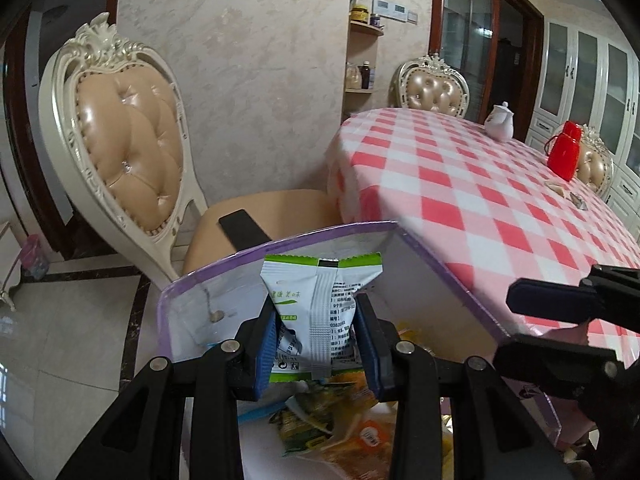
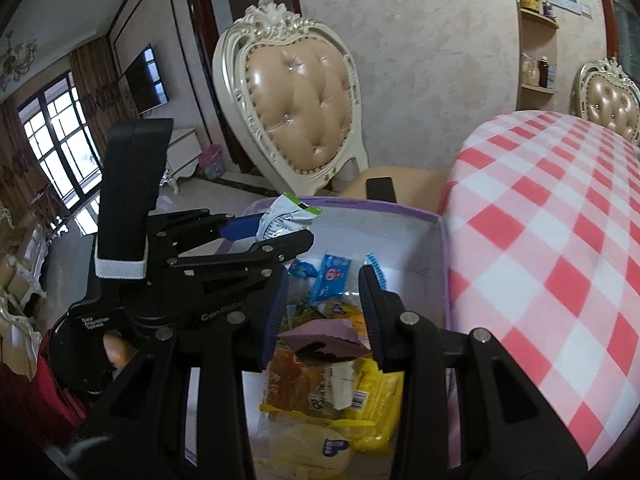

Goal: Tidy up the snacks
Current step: 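Carry the green-edged bag with the left tool while the right tool carries the pink packet to the box, then open both tools over the box and return them to the table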

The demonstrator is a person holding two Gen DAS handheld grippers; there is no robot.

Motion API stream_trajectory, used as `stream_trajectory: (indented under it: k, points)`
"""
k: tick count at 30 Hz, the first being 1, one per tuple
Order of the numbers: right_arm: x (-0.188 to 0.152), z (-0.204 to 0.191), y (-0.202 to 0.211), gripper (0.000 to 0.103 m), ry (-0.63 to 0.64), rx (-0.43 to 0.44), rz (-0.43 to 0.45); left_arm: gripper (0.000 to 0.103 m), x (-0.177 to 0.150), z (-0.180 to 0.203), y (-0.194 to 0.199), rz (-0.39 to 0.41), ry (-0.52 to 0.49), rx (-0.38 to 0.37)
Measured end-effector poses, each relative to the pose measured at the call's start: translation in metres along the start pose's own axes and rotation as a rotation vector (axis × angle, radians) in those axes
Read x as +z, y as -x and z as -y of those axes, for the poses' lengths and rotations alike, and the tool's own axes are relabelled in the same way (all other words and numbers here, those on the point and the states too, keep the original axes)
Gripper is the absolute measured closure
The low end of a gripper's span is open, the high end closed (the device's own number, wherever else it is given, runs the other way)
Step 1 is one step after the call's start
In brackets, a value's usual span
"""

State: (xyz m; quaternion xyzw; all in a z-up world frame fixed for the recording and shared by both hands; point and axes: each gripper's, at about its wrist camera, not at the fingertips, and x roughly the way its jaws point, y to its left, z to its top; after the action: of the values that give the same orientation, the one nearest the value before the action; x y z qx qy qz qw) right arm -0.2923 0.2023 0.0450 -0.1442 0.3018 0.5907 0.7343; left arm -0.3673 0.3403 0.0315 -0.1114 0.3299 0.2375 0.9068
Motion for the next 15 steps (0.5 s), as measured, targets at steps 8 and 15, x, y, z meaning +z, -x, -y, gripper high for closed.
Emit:
stream_trajectory:
  k: [8,15]
  points:
    - [-0.004,-0.0048,0.0026,0.062,0.012,0.012,-0.001,0.065,-0.0011,-0.0005,0.0042,-0.003,-0.007,0.006]
    - [-0.0085,-0.0064,0.0027,0.058,0.019,0.072,-0.041,0.05,0.0004,-0.0003,-0.0005,-0.027,0.018,0.06]
